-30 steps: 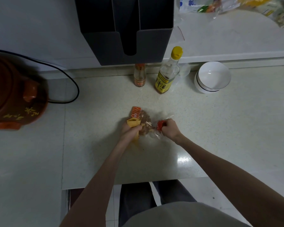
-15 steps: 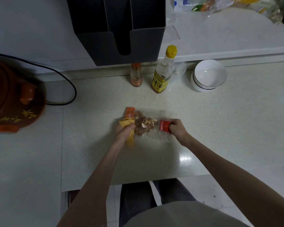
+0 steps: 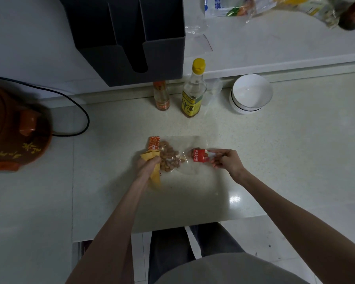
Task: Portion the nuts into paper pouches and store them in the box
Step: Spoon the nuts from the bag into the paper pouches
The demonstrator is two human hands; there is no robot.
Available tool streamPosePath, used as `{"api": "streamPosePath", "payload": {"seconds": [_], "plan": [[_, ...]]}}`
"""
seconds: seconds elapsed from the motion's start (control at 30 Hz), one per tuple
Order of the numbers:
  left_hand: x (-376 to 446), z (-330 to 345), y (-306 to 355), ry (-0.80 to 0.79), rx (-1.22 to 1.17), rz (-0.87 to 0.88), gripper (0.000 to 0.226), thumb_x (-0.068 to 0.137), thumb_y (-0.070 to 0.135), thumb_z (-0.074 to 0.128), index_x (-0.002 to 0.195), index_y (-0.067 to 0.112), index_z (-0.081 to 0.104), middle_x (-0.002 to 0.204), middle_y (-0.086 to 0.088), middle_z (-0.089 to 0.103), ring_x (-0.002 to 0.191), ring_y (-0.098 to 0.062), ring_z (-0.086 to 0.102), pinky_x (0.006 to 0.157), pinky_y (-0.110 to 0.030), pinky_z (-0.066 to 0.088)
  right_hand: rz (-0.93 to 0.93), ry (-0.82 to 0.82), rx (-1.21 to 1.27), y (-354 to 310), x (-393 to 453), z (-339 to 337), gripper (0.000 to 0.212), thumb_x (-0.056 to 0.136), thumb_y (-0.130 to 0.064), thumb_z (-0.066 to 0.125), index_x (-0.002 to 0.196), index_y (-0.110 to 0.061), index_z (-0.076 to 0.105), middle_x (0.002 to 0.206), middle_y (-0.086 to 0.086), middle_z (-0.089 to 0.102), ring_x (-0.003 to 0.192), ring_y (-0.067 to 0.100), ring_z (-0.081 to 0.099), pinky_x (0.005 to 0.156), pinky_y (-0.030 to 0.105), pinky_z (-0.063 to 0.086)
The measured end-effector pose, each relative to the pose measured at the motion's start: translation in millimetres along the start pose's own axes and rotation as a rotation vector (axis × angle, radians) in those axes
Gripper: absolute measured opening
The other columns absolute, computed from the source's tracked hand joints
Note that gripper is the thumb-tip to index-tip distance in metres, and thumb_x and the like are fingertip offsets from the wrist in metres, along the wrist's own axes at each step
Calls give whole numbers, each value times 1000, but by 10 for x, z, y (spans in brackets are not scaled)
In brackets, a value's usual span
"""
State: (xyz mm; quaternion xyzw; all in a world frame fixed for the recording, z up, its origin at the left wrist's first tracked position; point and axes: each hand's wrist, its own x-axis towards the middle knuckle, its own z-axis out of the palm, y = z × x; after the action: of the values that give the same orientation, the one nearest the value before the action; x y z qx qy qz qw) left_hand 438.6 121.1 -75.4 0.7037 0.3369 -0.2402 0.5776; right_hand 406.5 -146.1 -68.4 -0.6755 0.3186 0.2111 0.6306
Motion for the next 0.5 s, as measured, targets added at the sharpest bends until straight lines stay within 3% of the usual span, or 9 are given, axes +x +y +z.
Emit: {"api": "streamPosePath", "payload": {"seconds": [0.1,0.3,0.43,0.5], "plan": [[-3,11,2,13,13,2,12,80,9,68,79,21,66,70,-3,68,58,-19,64,57,-33,55,-5,17,7,3,-1,-98,44,85,19,33,105,2,68,68,15,63,51,13,60,54,21,53],[-31,68,3,84,-9,27,17,81,7,70,73,20,64,55,6,64,47,-8,60,43,-24,50,23,63,6,20,5,-311,43,85,17,31,101,2,68,66,16,62,48,15,59,52,21,52],[-38,136,-20,121,37,114,22,80,2,70,71,21,62,63,6,63,57,-10,58,60,-29,47,34,88,18,19,-13,-450,42,83,18,32,100,4,68,64,16,61,45,14,58,49,20,51],[-63,185,9,165,61,175,29,76,-3,71,69,22,59,61,11,62,56,-7,57,57,-24,48,42,103,25,12,-32,-540,41,84,18,33,101,4,67,64,16,61,44,13,58,48,20,51]]}}
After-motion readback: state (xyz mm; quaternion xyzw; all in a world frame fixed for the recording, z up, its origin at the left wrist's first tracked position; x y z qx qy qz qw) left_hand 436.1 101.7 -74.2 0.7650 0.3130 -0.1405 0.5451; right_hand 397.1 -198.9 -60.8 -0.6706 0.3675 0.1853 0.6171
